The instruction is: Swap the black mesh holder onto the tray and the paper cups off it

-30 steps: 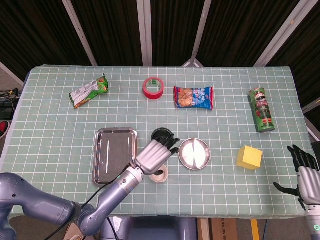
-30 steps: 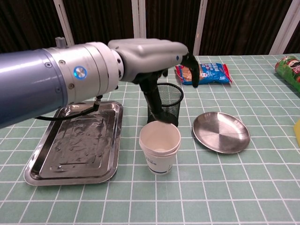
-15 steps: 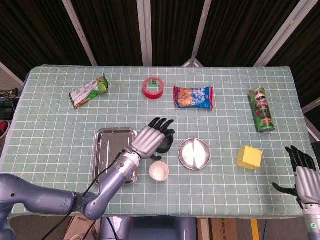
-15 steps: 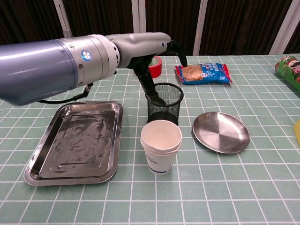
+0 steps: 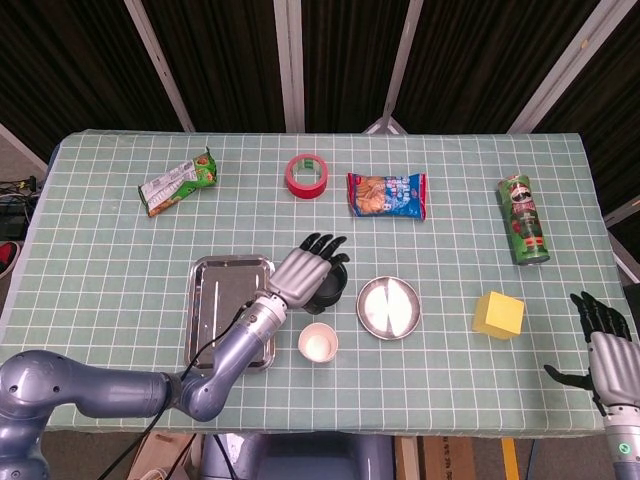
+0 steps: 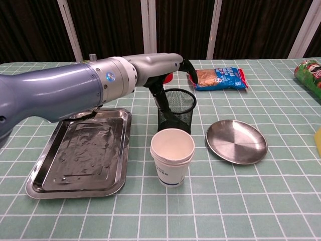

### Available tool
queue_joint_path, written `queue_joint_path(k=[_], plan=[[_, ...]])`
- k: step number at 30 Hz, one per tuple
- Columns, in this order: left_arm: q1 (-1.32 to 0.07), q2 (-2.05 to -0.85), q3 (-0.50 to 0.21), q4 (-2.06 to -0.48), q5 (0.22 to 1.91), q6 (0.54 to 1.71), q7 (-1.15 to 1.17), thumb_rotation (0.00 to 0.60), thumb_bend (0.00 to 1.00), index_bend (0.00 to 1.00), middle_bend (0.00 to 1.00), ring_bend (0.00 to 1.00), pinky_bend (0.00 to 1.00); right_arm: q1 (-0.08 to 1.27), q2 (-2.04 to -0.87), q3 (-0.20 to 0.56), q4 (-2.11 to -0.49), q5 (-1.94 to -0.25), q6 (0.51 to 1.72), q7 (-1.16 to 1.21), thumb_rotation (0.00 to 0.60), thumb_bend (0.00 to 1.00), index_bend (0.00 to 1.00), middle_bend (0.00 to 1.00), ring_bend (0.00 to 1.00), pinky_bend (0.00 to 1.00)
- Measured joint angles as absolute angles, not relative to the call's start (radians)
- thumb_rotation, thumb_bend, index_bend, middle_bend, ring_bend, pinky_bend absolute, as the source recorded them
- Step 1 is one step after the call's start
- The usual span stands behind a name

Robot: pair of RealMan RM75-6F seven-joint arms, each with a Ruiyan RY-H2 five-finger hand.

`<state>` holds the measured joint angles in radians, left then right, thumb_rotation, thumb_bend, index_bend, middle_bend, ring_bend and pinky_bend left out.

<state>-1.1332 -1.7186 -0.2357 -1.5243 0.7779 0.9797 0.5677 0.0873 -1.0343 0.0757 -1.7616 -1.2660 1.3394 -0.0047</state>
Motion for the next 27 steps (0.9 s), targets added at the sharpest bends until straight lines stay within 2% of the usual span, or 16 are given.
queue_joint_path(k=[7,10,13,16,22,27], plan=[[-1.137,-1.771,-0.228,-1.432,0.804,0.938,0.530,0.600,0.00,0.20,0.00,0.00,0.04,0.088,-1.040,0.078,-1.757,-1.262,1.336,-0.009,0.600,0.00,0.00,0.00,0.00,0.00],[-1.137,-1.790,-0.223,-1.399,0.817,0.921,0.516,0.600,0.01,0.21,0.01,0.00,0.10,0.088,-1.041,0.080,-1.757,-1.261,1.337,-0.011,0.600,0.00,0.00,0.00,0.00,0.00],[-1.135,-1.801,-0.219,-1.379,0.837,0.909,0.500,0.600,0.09,0.29,0.10,0.08,0.26,0.086,-1.042,0.081,-1.759,-1.262,1.342,-0.011,0.600,0.00,0.00,0.00,0.00,0.00],[-1.130,-1.805,-0.216,-1.369,0.875,0.916,0.485,0.600,0.17,0.34,0.19,0.16,0.34,0.084,-1.044,0.082,-1.759,-1.266,1.348,-0.012,0.600,0.00,0.00,0.00,0.00,0.00],[-1.111,-1.802,-0.206,-1.341,0.976,0.935,0.440,0.600,0.32,0.41,0.33,0.25,0.42,0.083,-1.051,0.087,-1.756,-1.258,1.349,-0.012,0.600,0.00,0.00,0.00,0.00,0.00],[-1.100,-1.794,-0.205,-1.327,0.999,0.952,0.449,0.600,0.39,0.45,0.41,0.29,0.44,0.082,-1.053,0.088,-1.758,-1.260,1.349,-0.011,0.600,0.00,0.00,0.00,0.00,0.00]])
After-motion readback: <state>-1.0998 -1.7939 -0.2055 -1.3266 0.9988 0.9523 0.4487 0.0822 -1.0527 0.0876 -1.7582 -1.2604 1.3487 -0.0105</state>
